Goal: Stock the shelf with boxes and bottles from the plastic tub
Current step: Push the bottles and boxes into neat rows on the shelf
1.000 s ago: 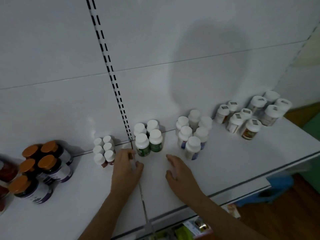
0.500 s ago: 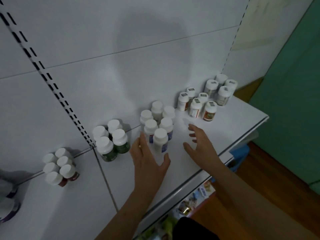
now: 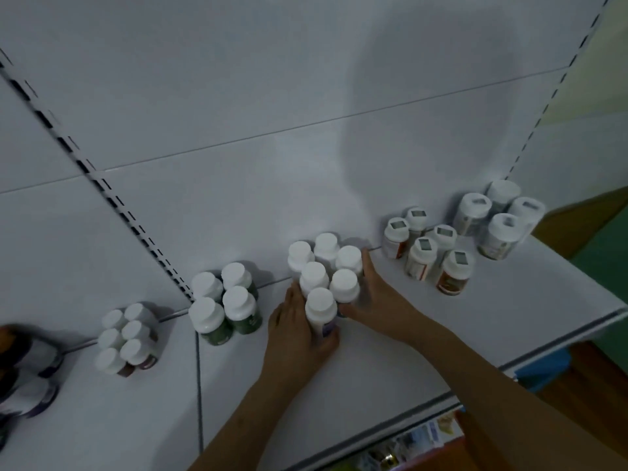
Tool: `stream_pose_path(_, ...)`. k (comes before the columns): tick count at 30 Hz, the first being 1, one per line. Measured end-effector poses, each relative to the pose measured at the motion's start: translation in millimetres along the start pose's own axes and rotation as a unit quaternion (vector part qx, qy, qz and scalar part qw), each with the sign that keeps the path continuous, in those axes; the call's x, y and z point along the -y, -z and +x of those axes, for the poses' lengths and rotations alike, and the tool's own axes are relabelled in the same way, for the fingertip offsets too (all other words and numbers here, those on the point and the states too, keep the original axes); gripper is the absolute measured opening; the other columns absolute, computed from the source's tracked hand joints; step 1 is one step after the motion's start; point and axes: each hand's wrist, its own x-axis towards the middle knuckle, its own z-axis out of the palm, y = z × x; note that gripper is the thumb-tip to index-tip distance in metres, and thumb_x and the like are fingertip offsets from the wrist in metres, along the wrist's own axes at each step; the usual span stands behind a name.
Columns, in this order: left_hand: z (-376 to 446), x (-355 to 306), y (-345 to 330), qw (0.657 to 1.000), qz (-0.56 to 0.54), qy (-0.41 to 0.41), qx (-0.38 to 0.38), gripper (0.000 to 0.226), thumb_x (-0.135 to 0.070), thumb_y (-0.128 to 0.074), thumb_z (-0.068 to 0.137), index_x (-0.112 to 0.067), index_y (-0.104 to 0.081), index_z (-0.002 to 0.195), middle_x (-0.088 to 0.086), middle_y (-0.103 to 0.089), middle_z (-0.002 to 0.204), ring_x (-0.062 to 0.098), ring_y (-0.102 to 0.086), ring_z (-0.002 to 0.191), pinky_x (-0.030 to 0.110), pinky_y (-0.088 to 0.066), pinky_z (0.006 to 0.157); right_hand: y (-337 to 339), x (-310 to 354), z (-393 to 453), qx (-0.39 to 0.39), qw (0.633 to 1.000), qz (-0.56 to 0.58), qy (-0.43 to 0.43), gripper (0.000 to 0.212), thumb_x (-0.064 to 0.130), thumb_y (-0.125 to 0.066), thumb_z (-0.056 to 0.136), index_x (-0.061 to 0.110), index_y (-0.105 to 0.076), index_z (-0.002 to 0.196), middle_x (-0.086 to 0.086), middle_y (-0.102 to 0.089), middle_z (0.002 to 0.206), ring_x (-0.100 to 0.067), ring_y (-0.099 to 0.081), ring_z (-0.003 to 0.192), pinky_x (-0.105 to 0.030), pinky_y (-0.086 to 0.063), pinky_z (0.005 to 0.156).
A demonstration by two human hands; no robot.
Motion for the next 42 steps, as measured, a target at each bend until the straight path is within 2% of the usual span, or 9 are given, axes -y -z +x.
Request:
stream_pose_path(4, -3, 2, -2, 0.999, 0.036, -0.017, 0.013, 0.095, -0.056, -0.062, 0.077, -0.017, -0.024, 0.154, -0.007, -0.029, 0.158, 0.012, -0.028, 0.146, 0.040, -0.032, 0.113, 0, -17, 6, 0.068, 0.997, 0.034, 0.000, 0.108, 0.043, -0.081, 0.077, 0.016, -0.012, 0.155, 0.009, -0.042, 0.149, 0.005, -0.042, 0.129, -0.020, -0.036, 0.109)
stream_pose_path(7, -2, -1, 1, 0.999, 0.041, -0.017, 0.007, 0.098, -0.053, -0.068, 0.073, -0.020, -0.025, 0.154, -0.007, -0.027, 0.159, 0.009, -0.024, 0.148, 0.040, -0.031, 0.115, -5, -27, 7, 0.106, 0.993, 0.044, 0.033, 0.083, 0.024, -0.078, 0.083, 0.024, -0.026, 0.148, 0.019, -0.046, 0.135, 0.022, -0.041, 0.118, -0.004, -0.033, 0.099)
stream_pose_path(9, -1, -3, 1, 0.999, 0.031, -0.016, 0.003, 0.098, -0.048, -0.071, 0.072, -0.019, -0.026, 0.154, -0.005, -0.029, 0.158, 0.012, -0.024, 0.148, 0.041, -0.031, 0.116, -8, -27, 5, 0.129, 0.989, 0.055, 0.035, 0.080, 0.017, -0.074, 0.086, 0.030, -0.026, 0.149, 0.020, -0.047, 0.127, 0.022, -0.046, 0.110, -0.008, -0.038, 0.096)
stream_pose_path(12, -1, -1, 1, 0.999, 0.037, -0.020, 0.000, 0.097, -0.047, -0.070, 0.076, -0.013, -0.024, 0.155, 0.000, -0.023, 0.162, 0.019, -0.019, 0.151, 0.045, -0.029, 0.117, -7, -26, 6, 0.110, 0.990, 0.039, 0.075, 0.078, 0.032, -0.073, 0.085, 0.029, -0.028, 0.148, 0.020, -0.046, 0.141, 0.008, -0.045, 0.126, -0.022, -0.036, 0.109)
stream_pose_path(16, -1, -7, 5, 0.999, 0.009, -0.039, -0.023, 0.089, -0.047, -0.074, 0.081, -0.013, -0.031, 0.152, -0.003, -0.034, 0.156, 0.014, -0.030, 0.146, 0.041, -0.034, 0.114, -12, -35, 7, 0.087, 0.987, -0.027, 0.129, 0.083, 0.060, -0.065, 0.078, 0.031, -0.029, 0.147, 0.022, -0.038, 0.147, 0.004, -0.036, 0.134, -0.024, -0.022, 0.115)
stream_pose_path(21, 4, -7, 10, 0.999, -0.019, -0.027, 0.000, 0.090, -0.054, -0.077, 0.079, -0.020, -0.035, 0.150, -0.008, -0.039, 0.152, 0.009, -0.036, 0.142, 0.038, -0.037, 0.113, -22, -43, 5, 0.065, 0.984, -0.098, 0.131, 0.101, 0.079, -0.049, 0.075, 0.021, -0.025, 0.154, 0.003, -0.029, 0.160, -0.012, -0.025, 0.148, -0.045, -0.012, 0.123)
stream_pose_path(32, 5, -6, 13, 0.999, -0.023, -0.022, 0.010, 0.090, -0.054, -0.078, 0.075, -0.020, -0.038, 0.148, -0.012, -0.046, 0.145, 0.006, -0.046, 0.133, 0.037, -0.043, 0.106, -22, -42, 2, 0.043, 0.986, -0.096, 0.131, 0.099, 0.078, -0.053, 0.074, 0.020, -0.028, 0.152, 0.009, -0.036, 0.155, -0.010, -0.037, 0.141, -0.042, -0.025, 0.119)
stream_pose_path(38, -2, -12, 8, 0.999, -0.023, -0.015, -0.043, 0.078, -0.048, -0.080, 0.073, -0.022, -0.048, 0.139, -0.012, -0.054, 0.135, 0.005, -0.053, 0.122, 0.033, -0.046, 0.099, -25, -46, 7, 0.040, 0.984, -0.113, 0.133, 0.098, 0.081, -0.054, 0.074, 0.022, -0.033, 0.149, 0.011, -0.043, 0.150, -0.011, -0.044, 0.135, -0.043, -0.033, 0.112)
stream_pose_path(42, -1, -17, 10, 0.999, -0.029, -0.001, -0.035, 0.080, -0.051, -0.080, 0.072, -0.024, -0.046, 0.139, -0.011, -0.054, 0.132, 0.008, -0.055, 0.119, 0.038, -0.048, 0.095, -27, -48, 8, 0.052, 0.985, -0.118, 0.110, 0.111, 0.085, -0.056, 0.068, 0.021, -0.024, 0.152, 0.007, -0.040, 0.153, -0.015, -0.043, 0.136, -0.042, -0.034, 0.113)
